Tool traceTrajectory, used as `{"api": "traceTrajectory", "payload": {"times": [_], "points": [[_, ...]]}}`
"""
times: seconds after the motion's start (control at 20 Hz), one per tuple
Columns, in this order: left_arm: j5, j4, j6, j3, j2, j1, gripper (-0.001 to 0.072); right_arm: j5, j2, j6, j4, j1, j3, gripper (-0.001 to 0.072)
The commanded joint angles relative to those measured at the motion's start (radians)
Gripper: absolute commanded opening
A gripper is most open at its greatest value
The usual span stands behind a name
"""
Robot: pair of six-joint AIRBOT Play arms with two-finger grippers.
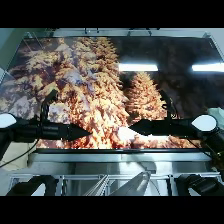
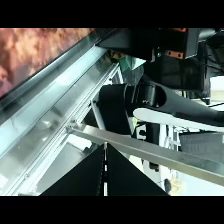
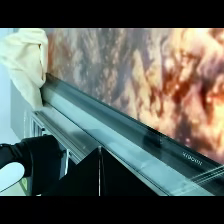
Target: Fold the shirts.
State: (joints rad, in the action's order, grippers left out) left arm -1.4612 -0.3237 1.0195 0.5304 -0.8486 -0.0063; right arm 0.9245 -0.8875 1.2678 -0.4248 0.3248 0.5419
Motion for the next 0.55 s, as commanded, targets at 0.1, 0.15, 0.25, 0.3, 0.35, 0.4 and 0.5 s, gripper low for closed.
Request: {"api": "traceTrajectory", "payload": {"times": [0.1, 0.15, 0.25, 0.3, 0.35, 0.4, 0.5], "points": [[0.066, 0.006, -0.003, -0.117, 0.124, -0.003, 0.0002, -0.062, -0.004, -0.012, 0.032, 0.058, -0.029, 0.0018], [0.066, 0.006, 0.012, -0.117, 0.135, -0.003, 0.0002, -0.064, -0.004, -0.012, 0.049, 0.057, -0.029, 0.0018], [0.066, 0.005, 0.021, -0.117, 0.152, -0.003, 0.0002, -0.063, -0.004, -0.012, 0.052, 0.057, -0.029, 0.0018], [0.066, 0.005, 0.021, -0.117, 0.159, -0.003, 0.0002, -0.063, -0.004, -0.012, 0.053, 0.057, -0.029, 0.0018], [0.067, 0.005, 0.021, -0.117, 0.166, -0.003, 0.0002, -0.063, -0.004, -0.012, 0.053, 0.057, -0.029, 0.0018], [0.067, 0.005, 0.021, -0.117, 0.176, -0.003, 0.0002, -0.063, -0.004, -0.012, 0.053, 0.057, -0.029, 0.0018], [0.067, 0.005, 0.021, -0.117, 0.195, -0.003, 0.0002, -0.063, -0.004, -0.012, 0.053, 0.057, -0.029, 0.0018]]}}
